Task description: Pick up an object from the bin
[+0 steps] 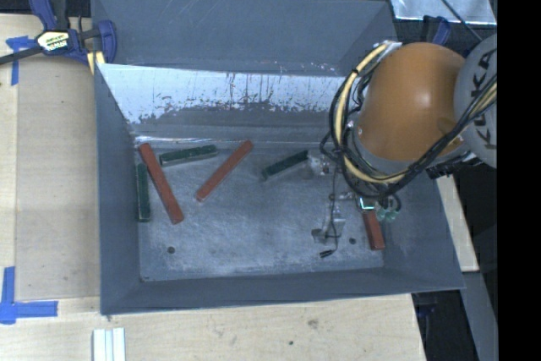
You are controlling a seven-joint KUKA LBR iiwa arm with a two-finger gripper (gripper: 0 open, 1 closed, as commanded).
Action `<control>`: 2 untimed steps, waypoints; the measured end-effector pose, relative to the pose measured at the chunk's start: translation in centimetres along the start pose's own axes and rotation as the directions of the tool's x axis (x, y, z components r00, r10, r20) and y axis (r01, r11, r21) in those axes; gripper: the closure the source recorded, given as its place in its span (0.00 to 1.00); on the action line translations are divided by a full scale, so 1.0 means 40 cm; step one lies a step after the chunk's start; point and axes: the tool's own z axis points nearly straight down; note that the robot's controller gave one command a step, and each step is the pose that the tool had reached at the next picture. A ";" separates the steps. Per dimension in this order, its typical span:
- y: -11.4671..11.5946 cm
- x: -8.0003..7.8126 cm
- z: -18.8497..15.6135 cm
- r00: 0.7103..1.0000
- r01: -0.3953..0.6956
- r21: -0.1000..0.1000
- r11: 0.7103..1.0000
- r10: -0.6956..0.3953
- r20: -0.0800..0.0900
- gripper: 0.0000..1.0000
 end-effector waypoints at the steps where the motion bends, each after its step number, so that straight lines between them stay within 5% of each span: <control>1: -0.001 -0.007 -0.008 1.000 -0.001 0.000 1.000 0.001 0.009 0.00; 2: -0.078 -0.156 0.163 0.999 -0.042 -0.001 0.999 0.042 0.017 0.00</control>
Offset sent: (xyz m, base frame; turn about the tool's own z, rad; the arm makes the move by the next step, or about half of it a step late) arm 0.0665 -0.0351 -0.0792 0.0461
